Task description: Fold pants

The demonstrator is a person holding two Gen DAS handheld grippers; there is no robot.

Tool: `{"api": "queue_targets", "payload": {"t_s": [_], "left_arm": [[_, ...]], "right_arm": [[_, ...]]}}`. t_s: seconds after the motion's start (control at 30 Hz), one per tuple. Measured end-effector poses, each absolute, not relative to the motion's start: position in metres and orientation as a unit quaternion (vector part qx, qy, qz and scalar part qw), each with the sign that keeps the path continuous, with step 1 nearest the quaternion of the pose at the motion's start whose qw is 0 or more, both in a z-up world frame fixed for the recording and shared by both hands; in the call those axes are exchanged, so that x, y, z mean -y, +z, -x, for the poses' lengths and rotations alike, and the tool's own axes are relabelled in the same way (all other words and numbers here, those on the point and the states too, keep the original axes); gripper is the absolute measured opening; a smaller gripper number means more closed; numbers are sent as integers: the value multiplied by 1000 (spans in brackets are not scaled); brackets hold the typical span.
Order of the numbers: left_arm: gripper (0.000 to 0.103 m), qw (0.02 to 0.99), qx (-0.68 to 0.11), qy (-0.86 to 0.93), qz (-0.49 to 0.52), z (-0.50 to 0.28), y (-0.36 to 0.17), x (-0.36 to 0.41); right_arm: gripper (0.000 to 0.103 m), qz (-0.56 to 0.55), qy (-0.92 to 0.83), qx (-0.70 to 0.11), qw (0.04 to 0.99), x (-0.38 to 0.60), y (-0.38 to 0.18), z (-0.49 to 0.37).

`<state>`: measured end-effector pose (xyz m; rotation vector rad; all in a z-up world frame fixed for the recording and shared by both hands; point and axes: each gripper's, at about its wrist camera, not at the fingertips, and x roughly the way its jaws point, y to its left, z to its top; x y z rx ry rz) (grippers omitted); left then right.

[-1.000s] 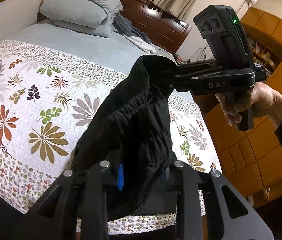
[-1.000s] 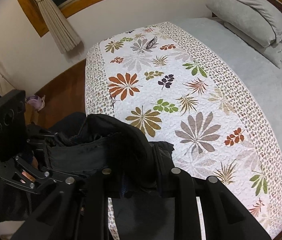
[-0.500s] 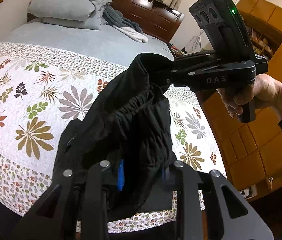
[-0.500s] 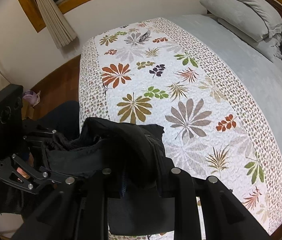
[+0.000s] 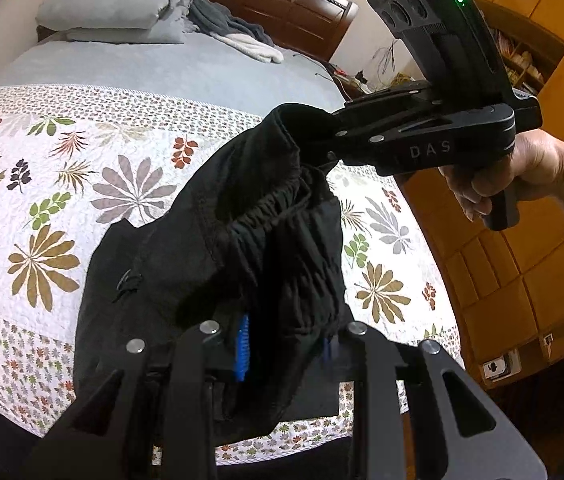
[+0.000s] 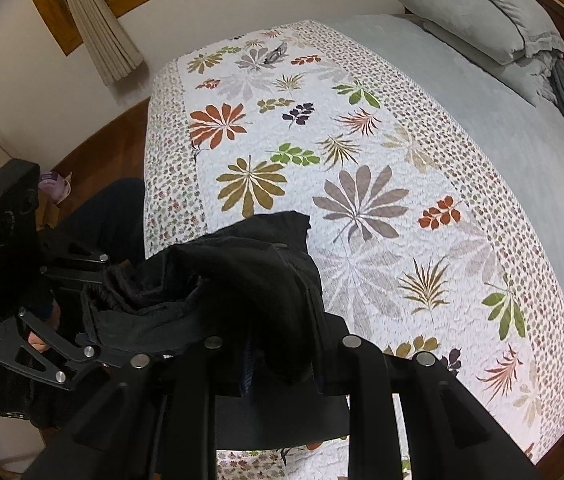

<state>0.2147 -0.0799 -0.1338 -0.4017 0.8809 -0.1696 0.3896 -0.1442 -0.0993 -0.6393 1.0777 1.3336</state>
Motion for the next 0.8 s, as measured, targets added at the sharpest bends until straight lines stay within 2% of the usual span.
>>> {"api": "queue_targets", "payload": {"t_s": [0.8], "left_arm": [[24, 864, -476, -100, 132, -230, -199, 151]], "right_arm": [[23, 282, 550, -498, 608, 216, -176, -391]]}}
